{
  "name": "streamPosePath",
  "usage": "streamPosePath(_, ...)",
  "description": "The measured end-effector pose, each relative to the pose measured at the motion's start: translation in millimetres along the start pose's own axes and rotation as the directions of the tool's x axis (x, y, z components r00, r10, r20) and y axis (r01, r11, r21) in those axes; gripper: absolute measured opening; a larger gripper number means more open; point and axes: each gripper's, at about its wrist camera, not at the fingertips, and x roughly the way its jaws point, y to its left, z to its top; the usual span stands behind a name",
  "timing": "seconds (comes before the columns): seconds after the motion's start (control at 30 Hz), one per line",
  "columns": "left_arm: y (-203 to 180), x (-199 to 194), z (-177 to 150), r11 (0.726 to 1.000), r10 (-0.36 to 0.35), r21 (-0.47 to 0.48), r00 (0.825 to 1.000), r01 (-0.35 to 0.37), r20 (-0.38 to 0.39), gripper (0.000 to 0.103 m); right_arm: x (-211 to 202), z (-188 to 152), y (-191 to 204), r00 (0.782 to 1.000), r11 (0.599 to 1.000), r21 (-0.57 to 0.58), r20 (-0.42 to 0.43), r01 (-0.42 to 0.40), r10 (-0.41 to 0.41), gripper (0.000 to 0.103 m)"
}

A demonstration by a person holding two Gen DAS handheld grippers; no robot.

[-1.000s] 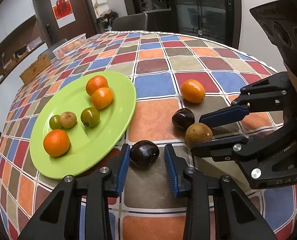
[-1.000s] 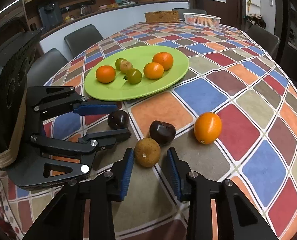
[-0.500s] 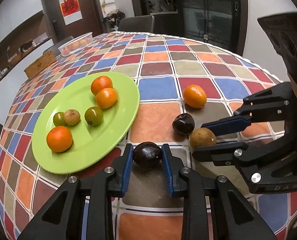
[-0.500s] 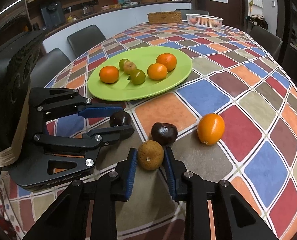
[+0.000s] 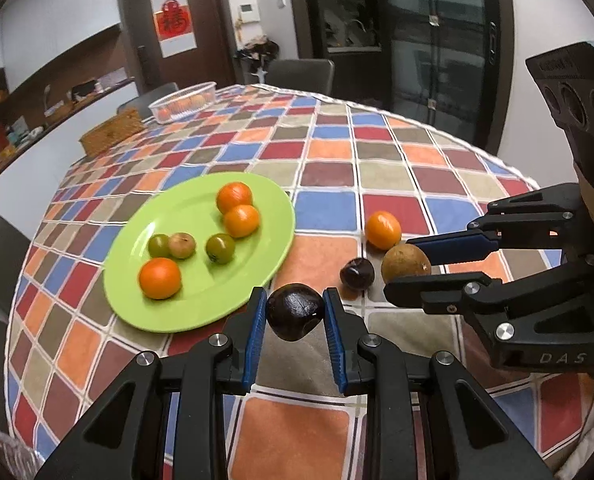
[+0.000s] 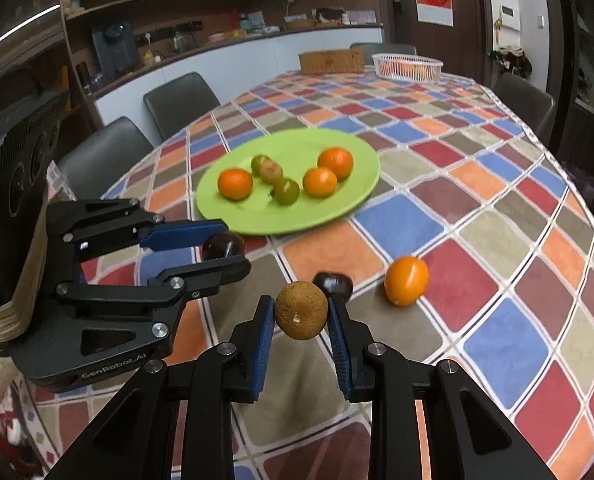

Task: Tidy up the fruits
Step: 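Grasp a dark red plum with the left tool while the right tool grasps a brown kiwi, then carry the plum and kiwi onto the green plate and open both tools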

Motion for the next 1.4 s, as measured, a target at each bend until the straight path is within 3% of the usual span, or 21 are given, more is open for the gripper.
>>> streamPosePath(0.4,20,-38,18,0.995,0.069,-0.075,0.994,-0.063,0.082,0.029,-23,36,12,0.993,0.999,-0.048,0.113,-0.018,0.023,0.028)
streamPosePath(0.7,50,-41,31,0.983,0.13,-0.143,0.986,-0.114,0.106,0.029,-20,76,21,0.986,0.995,-0.1,0.166,-0.02,0.037,0.028)
streamPosePath(1.07,93,-18,40,0.965,0.17,-0.214,0.983,-0.151,0.074,0.029,18,110,21,0.991,0.993,-0.106,0.12,-0.045,0.058,0.028)
streamPosePath(1.4,129,26,36,0.947,0.147,-0.289,0.989,-0.142,-0.002,0.028,68,127,19,0.998,0.995,-0.094,0.045,-0.037,0.041,0.028)
